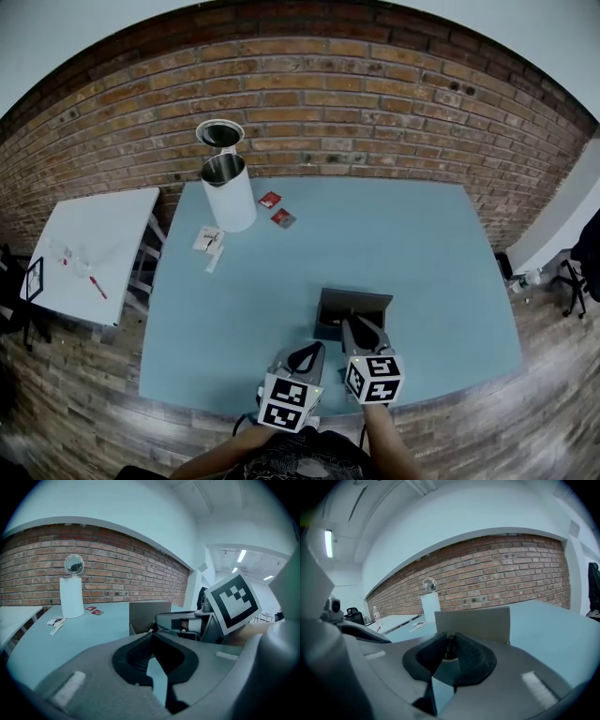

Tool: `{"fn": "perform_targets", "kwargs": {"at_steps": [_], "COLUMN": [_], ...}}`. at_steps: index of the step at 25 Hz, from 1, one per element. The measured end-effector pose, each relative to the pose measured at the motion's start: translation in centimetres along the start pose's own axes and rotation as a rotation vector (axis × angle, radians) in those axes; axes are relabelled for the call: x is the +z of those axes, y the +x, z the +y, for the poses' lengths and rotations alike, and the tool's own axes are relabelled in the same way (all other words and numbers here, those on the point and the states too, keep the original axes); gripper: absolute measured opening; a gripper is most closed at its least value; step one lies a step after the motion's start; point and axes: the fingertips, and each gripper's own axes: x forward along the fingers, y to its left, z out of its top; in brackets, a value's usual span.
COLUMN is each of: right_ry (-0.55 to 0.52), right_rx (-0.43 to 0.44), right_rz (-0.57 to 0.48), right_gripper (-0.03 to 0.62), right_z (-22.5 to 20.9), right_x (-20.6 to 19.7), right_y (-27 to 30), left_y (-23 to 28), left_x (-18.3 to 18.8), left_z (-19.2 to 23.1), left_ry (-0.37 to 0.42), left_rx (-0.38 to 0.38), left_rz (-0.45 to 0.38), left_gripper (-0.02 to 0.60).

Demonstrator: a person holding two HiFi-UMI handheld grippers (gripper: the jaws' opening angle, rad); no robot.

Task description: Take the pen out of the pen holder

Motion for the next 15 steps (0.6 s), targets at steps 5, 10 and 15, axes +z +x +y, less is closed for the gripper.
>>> {"fn": "perform_targets", "kwargs": {"at_steps": [5,10,15], "right_ry": [-0.001,-0.010,-0.026], "right_rx": [-0.021,-0.049,-0.078], "right_rz": [-0.033,-0.069,-0.124], "right_gripper": [0.060,0.058,0.058], "right_z": [0.3,0.8,1.2], "right_x": [1.0,1.9,3.1], "right_y": [-1.0,-2.3,-4.3], "left_y": [-0.5,-1.1,-1.6], "left_x": [0.2,0.3,0.3], "left_z": [-0.1,-0.5,-1.2], "left_ry": [0.006,0.015,0.024], "left_rx": [-0.021,-0.047,-0.077], "left_rz": [-0.004,-0.011,-0.020], "left_gripper": [0.005,0.005,0.005]}}
